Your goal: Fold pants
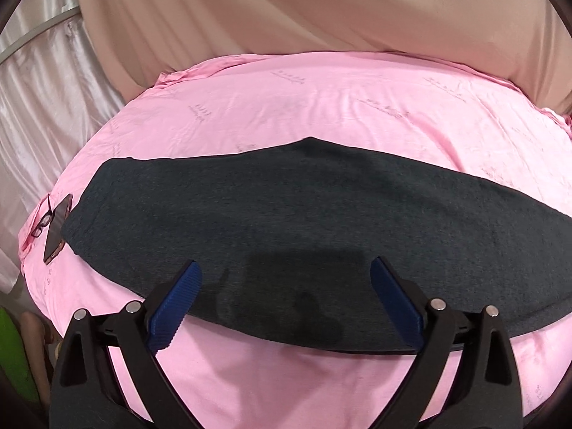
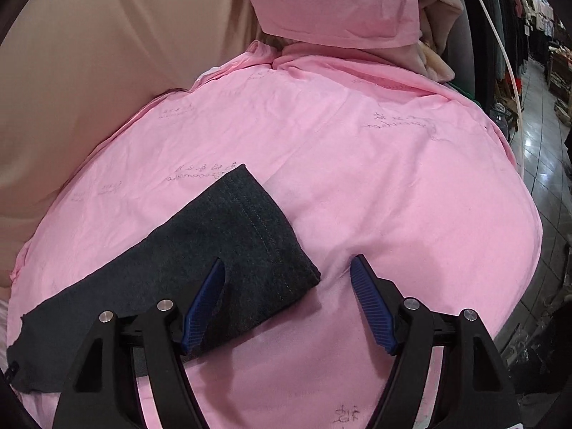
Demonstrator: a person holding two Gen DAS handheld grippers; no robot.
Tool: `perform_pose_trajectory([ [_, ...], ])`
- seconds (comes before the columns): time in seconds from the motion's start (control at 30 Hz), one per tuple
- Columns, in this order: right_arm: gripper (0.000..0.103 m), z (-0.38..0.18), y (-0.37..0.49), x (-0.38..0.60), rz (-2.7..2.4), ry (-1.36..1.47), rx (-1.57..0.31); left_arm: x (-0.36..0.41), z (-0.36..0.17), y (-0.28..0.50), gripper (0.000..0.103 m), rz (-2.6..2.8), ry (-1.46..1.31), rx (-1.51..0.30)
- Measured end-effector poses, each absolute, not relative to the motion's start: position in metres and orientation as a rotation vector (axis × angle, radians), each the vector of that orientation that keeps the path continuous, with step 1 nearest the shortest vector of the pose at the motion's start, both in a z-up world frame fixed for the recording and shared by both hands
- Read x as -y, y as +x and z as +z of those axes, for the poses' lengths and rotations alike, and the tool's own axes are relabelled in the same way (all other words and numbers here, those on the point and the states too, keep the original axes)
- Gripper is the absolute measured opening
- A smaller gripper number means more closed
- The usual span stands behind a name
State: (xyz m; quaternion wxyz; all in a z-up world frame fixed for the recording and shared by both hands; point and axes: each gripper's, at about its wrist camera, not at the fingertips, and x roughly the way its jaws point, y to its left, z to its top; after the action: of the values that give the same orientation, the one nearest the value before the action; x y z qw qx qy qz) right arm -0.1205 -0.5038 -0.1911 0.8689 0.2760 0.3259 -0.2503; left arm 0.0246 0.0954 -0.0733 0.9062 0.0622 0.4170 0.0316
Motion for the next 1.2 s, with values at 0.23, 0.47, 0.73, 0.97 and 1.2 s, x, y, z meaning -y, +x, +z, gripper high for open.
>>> perform_pose_trajectory([
  [0.23, 0.046, -0.19, -0.11, 0.492, -0.525, 0.457, -0.744, -0.093, -0.076, 0.027, 0.093, 0.082, 0.144, -0.864],
  [0.47, 0.022, -0.186, -0.122, 0.503, -0.565, 0.522, -0.73, -0.123, -0.078, 0.03, 0.093, 0.147, 0.098, -0.871],
  [0.73, 0.036, -0.191, -0.114, 0.507, -0.533, 0.543, -0.734, -0.148, -0.085, 0.032, 0.093, 0.187, 0.067, -0.887],
  [0.97, 0.009, -0.173, -0.114, 0.489, -0.49, 0.504, -0.716, -0.153, -0.088, 0.033, 0.093, 0.197, 0.063, -0.895],
  [1.2, 0.043, -0.189, -0.117, 0.502, -0.55, 0.563, -0.727, -0.152, -0.09, 0.033, 0.093, 0.204, 0.068, -0.903],
])
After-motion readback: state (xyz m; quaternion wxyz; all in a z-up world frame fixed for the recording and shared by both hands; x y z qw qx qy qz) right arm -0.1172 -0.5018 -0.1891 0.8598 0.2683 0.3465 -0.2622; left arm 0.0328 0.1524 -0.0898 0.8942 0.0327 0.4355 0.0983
